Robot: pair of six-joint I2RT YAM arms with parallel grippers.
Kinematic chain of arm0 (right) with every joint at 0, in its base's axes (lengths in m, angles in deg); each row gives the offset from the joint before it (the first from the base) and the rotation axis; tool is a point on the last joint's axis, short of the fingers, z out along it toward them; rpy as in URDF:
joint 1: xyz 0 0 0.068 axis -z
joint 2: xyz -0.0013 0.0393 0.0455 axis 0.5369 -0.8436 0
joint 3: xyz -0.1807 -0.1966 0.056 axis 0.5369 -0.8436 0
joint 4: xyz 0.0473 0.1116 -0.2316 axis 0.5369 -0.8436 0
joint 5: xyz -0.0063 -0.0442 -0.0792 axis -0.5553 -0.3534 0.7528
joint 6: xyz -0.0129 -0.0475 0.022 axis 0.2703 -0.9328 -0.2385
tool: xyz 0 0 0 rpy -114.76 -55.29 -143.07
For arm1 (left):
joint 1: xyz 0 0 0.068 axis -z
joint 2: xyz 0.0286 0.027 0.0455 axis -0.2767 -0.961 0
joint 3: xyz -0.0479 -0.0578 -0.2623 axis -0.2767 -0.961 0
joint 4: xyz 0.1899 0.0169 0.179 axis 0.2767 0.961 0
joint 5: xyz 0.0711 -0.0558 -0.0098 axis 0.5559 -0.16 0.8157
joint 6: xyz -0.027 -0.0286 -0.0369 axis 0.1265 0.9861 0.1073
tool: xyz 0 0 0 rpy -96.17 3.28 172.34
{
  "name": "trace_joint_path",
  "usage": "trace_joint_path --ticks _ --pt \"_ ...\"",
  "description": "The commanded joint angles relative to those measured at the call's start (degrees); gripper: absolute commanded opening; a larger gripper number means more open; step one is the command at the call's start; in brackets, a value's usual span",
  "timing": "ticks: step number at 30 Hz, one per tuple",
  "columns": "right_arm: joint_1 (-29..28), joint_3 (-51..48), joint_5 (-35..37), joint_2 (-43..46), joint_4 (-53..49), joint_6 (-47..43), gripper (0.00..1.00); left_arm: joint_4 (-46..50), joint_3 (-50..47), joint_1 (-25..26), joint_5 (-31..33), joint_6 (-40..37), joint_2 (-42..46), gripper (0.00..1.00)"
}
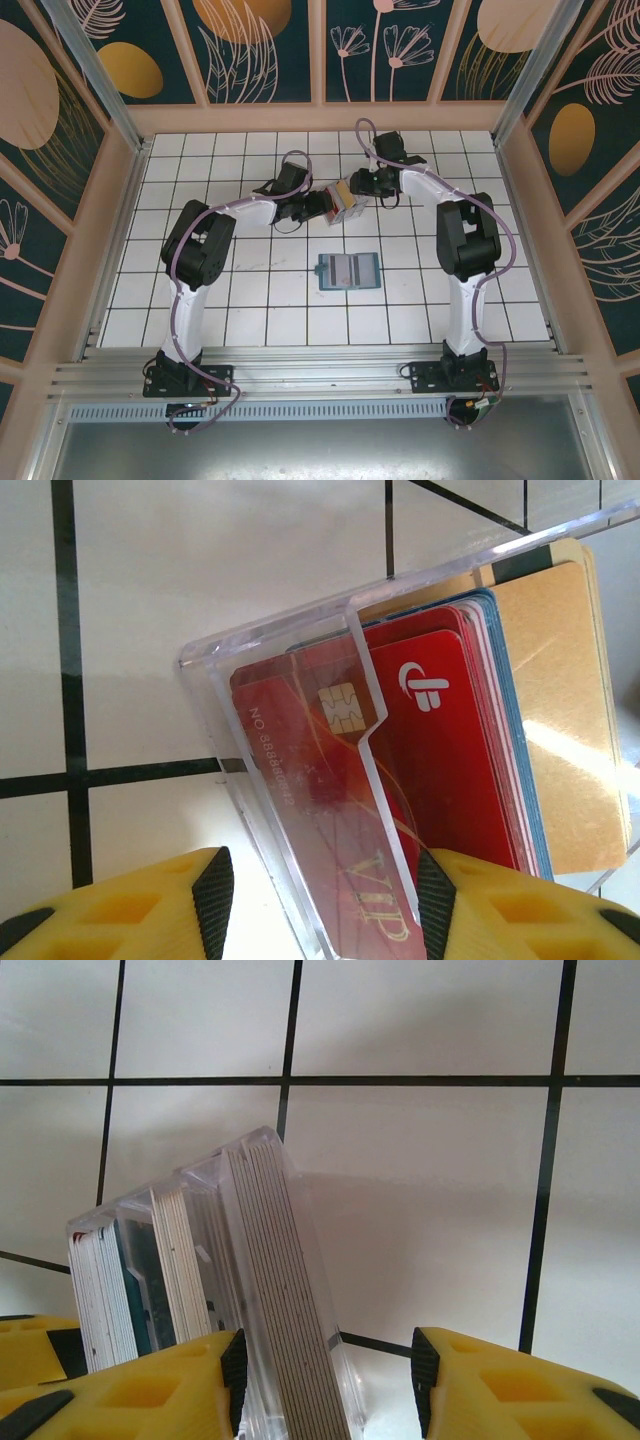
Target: Put the credit cards into the card holder
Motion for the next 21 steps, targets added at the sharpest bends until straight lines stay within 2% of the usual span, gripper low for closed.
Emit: trace_joint_path --ticks 1,21 --pt "-0.19 2.02 0.44 -1.41 -1.67 -1.43 0.49 1.63 1.21 -0.20 0.91 -0.04 -2.27 0.53" --pt "0.25 3.56 4.45 0.24 -2.71 -2.31 0.49 0.68 -0.89 -0.21 0.78 0.44 -1.85 0.53"
